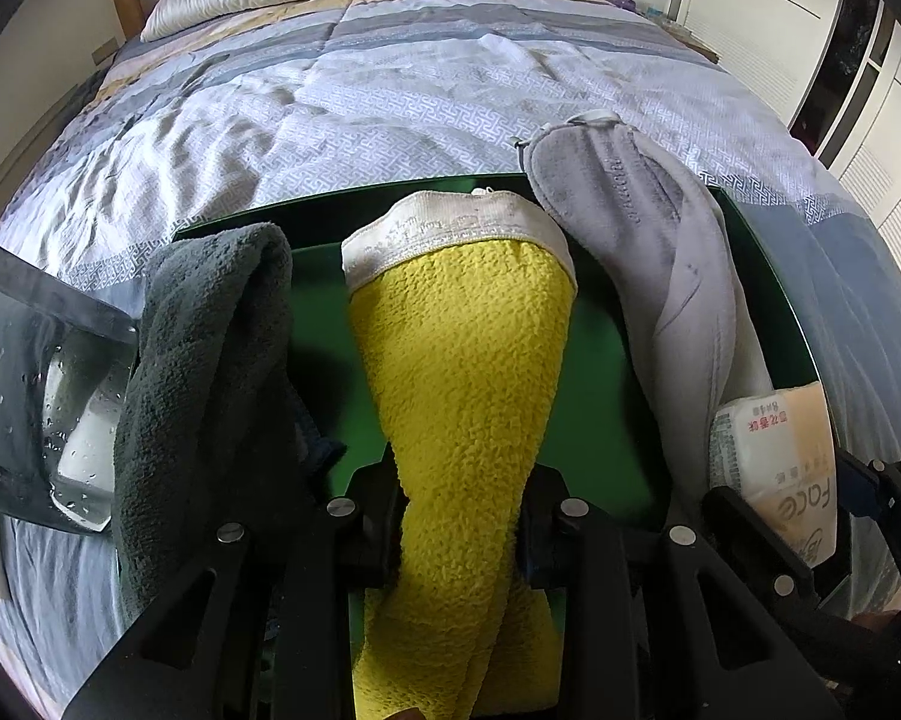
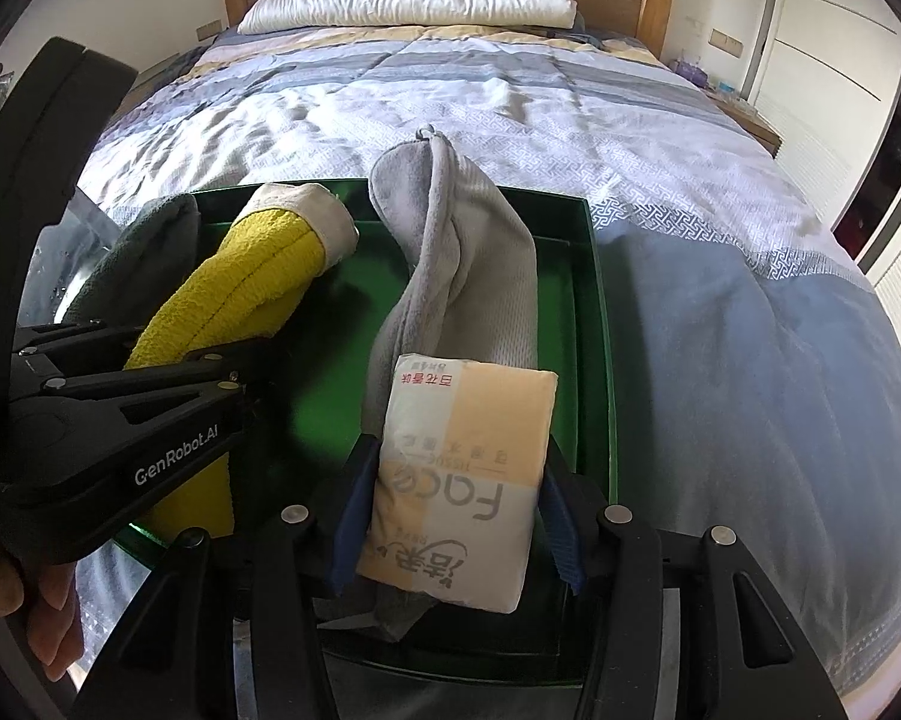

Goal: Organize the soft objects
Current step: 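Lower yellow towel into tray while right tool sets tissue pack beside grey pouch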

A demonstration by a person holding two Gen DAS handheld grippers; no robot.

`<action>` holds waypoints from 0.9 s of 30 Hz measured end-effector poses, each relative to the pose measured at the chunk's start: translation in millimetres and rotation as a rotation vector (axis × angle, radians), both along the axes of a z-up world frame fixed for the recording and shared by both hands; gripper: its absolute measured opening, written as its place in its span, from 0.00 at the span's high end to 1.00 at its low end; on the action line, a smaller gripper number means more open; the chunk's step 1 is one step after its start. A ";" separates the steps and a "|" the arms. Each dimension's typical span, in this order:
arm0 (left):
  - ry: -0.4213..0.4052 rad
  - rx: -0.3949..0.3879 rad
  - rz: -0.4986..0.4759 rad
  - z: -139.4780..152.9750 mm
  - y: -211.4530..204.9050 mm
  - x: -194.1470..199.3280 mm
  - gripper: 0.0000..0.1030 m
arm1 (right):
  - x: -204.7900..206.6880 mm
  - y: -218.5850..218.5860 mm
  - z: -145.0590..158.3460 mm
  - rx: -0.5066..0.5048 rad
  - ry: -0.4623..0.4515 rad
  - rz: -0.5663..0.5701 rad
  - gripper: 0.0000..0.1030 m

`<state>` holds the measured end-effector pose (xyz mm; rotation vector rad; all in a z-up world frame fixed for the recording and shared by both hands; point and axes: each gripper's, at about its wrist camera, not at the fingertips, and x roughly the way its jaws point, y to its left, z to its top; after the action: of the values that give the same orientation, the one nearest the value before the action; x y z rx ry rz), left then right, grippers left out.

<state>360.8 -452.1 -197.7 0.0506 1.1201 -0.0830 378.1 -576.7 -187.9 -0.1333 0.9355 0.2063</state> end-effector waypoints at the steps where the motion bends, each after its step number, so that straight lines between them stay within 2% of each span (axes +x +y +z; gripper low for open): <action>1: 0.000 -0.001 0.000 0.0 0.6 -0.3 0.75 | 0.3 0.4 0.3 -0.003 0.000 0.000 0.51; 13: -0.004 -0.005 0.002 0.1 3.0 -1.4 0.75 | 6.3 1.6 -0.5 -0.020 0.007 0.001 0.46; 18: -0.006 -0.004 0.004 0.2 3.6 -1.0 0.71 | 6.2 2.8 -2.9 -0.032 0.008 0.004 0.37; 23: -0.010 -0.003 0.002 0.2 4.0 -1.1 0.70 | 5.9 3.8 -3.9 -0.039 0.003 0.008 0.36; 25: -0.017 0.003 -0.002 0.4 3.6 -1.7 0.70 | 5.4 4.2 -2.5 -0.045 -0.008 0.006 0.24; 27: -0.024 0.007 -0.005 0.5 3.4 -2.7 0.69 | 3.7 4.7 0.4 -0.052 -0.027 0.004 0.21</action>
<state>358.1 -448.7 -197.2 0.0609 1.0964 -0.0827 381.8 -571.9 -187.5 -0.1859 0.9142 0.1831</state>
